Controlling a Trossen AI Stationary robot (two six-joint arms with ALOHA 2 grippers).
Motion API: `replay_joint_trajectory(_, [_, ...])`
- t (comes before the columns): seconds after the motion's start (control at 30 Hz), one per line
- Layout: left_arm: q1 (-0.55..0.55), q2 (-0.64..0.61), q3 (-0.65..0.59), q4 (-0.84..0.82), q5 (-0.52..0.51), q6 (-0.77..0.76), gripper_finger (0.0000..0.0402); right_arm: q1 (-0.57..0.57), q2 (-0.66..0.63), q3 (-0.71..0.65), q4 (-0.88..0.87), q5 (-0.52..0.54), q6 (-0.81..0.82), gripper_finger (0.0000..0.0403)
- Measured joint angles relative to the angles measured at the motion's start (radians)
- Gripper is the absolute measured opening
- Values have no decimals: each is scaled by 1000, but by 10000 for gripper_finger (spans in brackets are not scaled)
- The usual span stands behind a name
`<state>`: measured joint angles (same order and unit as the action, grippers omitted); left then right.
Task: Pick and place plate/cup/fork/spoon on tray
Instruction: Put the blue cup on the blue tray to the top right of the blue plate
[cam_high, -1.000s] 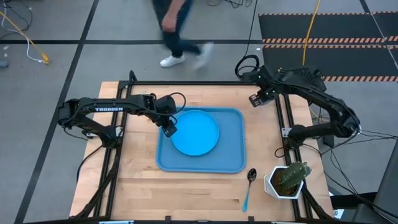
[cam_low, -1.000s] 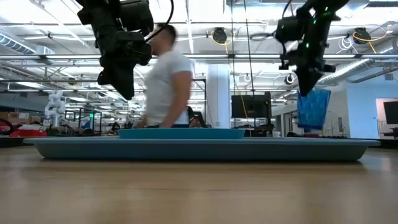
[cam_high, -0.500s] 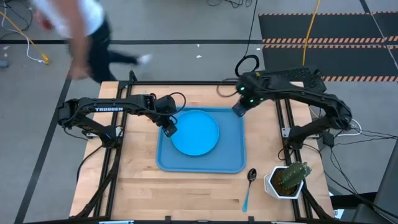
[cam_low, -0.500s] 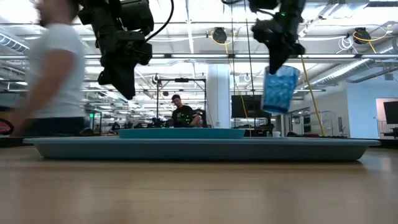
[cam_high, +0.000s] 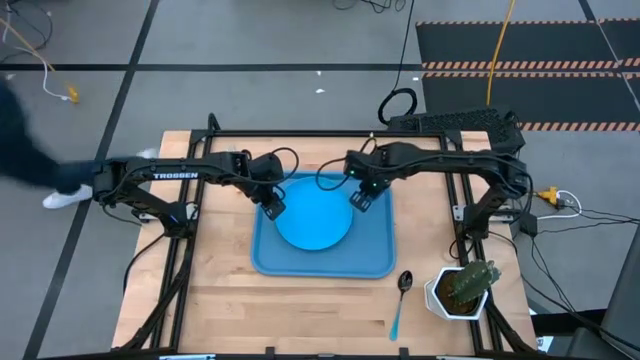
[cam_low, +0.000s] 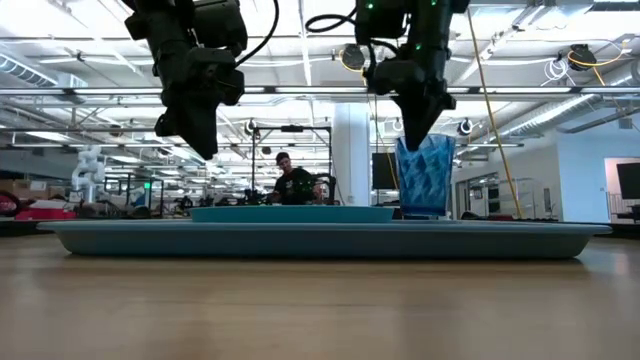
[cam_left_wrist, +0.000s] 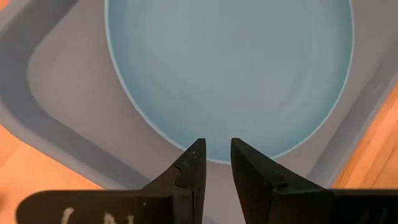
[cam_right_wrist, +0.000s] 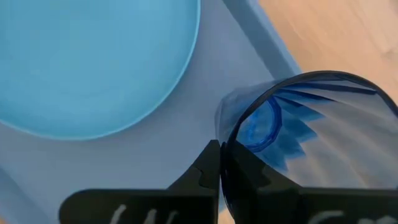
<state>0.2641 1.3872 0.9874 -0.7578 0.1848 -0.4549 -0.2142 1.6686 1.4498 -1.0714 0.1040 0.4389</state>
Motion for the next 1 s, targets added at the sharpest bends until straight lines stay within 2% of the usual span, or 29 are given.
replay_joint_trajectory(0.33, [-23,0,0,0,2,1,76,0,61,-1,24,0,12,0])
replay_joint_trajectory(0.67, [-25,0,0,-5,1,12,76,-2,64,-1,20,4,40,2])
replay_joint_trajectory(0.77, [-25,0,0,-8,2,13,76,-2,64,-1,21,3,55,21])
replay_joint_trajectory(1.0, [-25,0,0,-9,1,7,76,-2,61,-1,20,3,73,92])
